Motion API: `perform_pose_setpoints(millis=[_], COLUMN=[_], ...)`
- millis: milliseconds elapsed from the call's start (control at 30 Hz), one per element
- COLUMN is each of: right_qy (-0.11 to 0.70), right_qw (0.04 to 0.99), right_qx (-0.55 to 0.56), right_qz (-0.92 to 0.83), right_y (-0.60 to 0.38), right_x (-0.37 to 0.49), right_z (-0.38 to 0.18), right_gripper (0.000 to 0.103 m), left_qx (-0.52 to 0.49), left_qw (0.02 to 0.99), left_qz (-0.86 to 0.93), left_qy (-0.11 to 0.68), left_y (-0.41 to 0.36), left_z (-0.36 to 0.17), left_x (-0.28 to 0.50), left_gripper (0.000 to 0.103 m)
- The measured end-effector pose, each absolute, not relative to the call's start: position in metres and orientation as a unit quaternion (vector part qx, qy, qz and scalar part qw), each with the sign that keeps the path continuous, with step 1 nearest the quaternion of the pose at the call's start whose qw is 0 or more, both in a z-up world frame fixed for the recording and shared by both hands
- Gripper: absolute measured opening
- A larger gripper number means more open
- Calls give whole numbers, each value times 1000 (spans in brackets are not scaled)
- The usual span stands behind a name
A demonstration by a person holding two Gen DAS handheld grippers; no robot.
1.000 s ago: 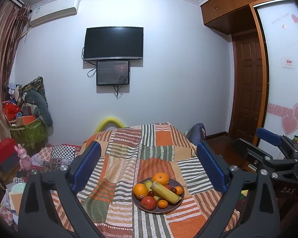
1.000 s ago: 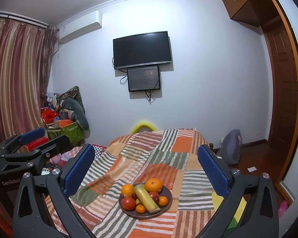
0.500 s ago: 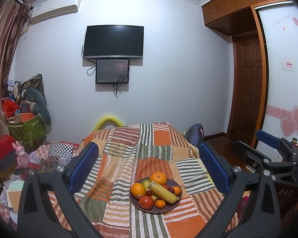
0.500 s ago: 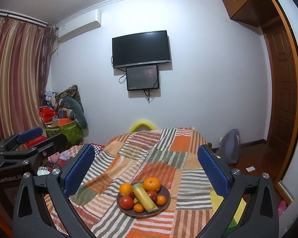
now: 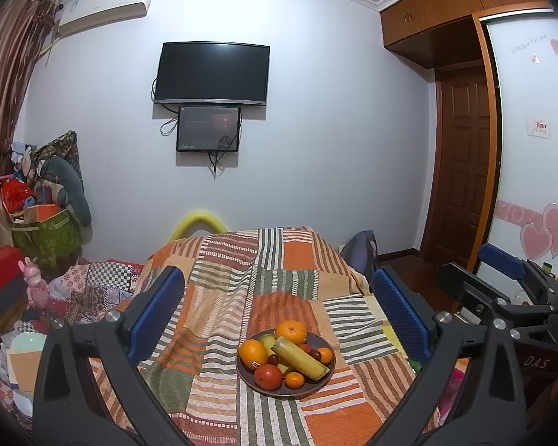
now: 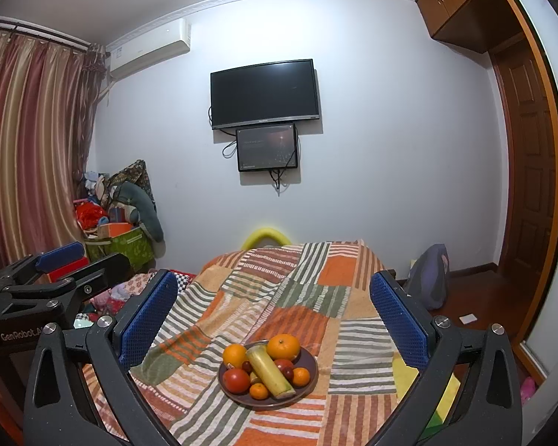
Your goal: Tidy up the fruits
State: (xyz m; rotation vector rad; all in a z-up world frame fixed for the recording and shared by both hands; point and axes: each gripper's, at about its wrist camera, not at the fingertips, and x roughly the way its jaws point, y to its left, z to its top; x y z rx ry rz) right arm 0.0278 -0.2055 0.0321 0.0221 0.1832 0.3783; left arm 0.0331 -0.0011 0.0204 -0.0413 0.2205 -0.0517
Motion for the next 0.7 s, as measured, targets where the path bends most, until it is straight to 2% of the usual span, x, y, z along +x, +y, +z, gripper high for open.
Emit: perform_pose_setpoints(millis=[700], right_qy=[88], right_qw=[979], right_qx=[8], right_qz=[186], right_y=[-208], right_x=[29], right_z=[38], right_gripper=[103], left_qx=[-21], left_qw=[992], left_qz=[-38], left_qy=[115], left_y=[-2], left_z=[20], left_x=[35], left_gripper=[103])
